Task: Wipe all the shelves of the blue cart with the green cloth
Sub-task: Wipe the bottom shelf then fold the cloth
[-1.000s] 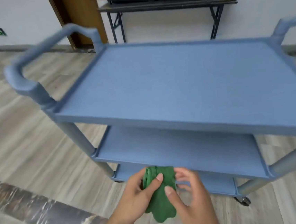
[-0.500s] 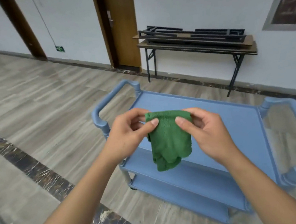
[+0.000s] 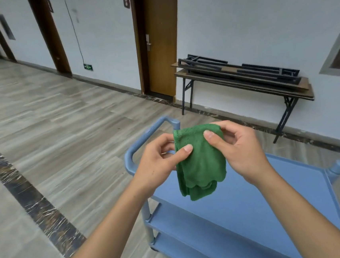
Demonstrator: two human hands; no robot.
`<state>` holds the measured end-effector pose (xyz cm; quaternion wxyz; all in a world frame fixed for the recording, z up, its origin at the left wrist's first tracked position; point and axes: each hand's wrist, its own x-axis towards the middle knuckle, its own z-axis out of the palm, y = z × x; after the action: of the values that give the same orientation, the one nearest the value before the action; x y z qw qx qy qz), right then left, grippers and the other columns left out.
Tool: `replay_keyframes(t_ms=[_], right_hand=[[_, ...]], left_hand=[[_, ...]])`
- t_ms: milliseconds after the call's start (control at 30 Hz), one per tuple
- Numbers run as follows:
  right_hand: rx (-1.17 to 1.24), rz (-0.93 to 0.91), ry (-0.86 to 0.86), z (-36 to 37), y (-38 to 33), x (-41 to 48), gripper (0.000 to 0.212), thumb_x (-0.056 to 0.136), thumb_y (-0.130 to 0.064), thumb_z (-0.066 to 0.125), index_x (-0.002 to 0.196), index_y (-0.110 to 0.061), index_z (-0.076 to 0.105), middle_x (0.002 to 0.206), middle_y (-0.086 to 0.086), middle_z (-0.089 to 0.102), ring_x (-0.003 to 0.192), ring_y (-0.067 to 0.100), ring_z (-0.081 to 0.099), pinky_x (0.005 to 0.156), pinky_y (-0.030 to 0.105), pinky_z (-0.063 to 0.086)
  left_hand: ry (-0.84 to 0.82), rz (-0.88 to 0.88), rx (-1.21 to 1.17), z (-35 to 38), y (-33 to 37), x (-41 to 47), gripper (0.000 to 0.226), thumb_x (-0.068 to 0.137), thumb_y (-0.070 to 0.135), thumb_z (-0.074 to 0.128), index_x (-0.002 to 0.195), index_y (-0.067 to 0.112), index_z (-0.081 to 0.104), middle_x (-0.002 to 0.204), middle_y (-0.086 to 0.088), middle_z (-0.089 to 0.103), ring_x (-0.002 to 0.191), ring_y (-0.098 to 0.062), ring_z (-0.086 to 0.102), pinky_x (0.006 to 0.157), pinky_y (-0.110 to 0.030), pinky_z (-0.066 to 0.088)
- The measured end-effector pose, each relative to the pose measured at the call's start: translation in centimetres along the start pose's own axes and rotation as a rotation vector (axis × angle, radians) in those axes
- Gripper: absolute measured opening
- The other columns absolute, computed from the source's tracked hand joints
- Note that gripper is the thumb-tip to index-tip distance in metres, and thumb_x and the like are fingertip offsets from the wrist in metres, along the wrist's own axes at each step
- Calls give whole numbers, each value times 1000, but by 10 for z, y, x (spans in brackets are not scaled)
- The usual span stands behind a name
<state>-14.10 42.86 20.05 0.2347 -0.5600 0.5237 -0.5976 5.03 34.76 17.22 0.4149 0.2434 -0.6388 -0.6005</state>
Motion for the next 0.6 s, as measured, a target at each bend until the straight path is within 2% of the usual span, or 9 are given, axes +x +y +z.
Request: replay_keyframes(t_ms=[67, 100, 233, 367, 467, 600], right_hand=[[-49, -4, 4, 11, 13, 25, 23, 82, -36, 77, 104, -29, 72, 101, -5, 76, 96, 14, 72, 86, 36, 59], [-61, 3, 6, 16, 20, 37, 24, 81, -36, 79, 103, -30, 71, 100, -6, 76, 95, 14, 72, 85, 34, 59], [-51, 85, 31, 39, 49, 91, 25, 77, -35, 82, 99, -28, 73, 96, -3, 77, 91, 16, 73, 85, 38, 59], [5, 157, 79, 57, 85, 141, 22, 79, -31, 82, 98, -26, 74, 95, 0, 77, 90, 18, 74, 83, 37, 60], [5, 214, 77, 65, 115, 174, 20, 80, -31, 82, 98, -26, 75, 95, 1, 77, 91, 18, 74, 81, 33, 60], [-5, 288, 15, 70, 167, 222, 24, 78, -32, 82, 100, -24, 75, 95, 3, 77, 91, 20, 74, 84, 40, 60]], left_hand=[[8, 19, 24, -17, -8, 25, 24, 87, 28, 82, 106, 21, 71, 108, -3, 77, 86, -30, 77, 63, -36, 62], [22, 31, 32, -26, -11, 36, 22, 86, 28, 82, 104, 23, 71, 107, -2, 77, 86, -29, 78, 62, -36, 62], [46, 37, 88, -59, -26, 87, 16, 88, 25, 81, 100, 22, 71, 103, -4, 76, 87, -31, 76, 66, -49, 64], [54, 32, 157, -85, -41, 140, 14, 88, 22, 80, 98, 22, 71, 95, 4, 77, 96, -18, 74, 67, -48, 64], [81, -38, 157, -96, -63, 173, 14, 87, 25, 81, 96, 24, 70, 92, 2, 76, 85, -24, 76, 65, -50, 63], [168, -135, 106, -103, -104, 211, 12, 88, 21, 79, 93, 24, 69, 96, -5, 75, 78, -29, 76, 62, -56, 62]])
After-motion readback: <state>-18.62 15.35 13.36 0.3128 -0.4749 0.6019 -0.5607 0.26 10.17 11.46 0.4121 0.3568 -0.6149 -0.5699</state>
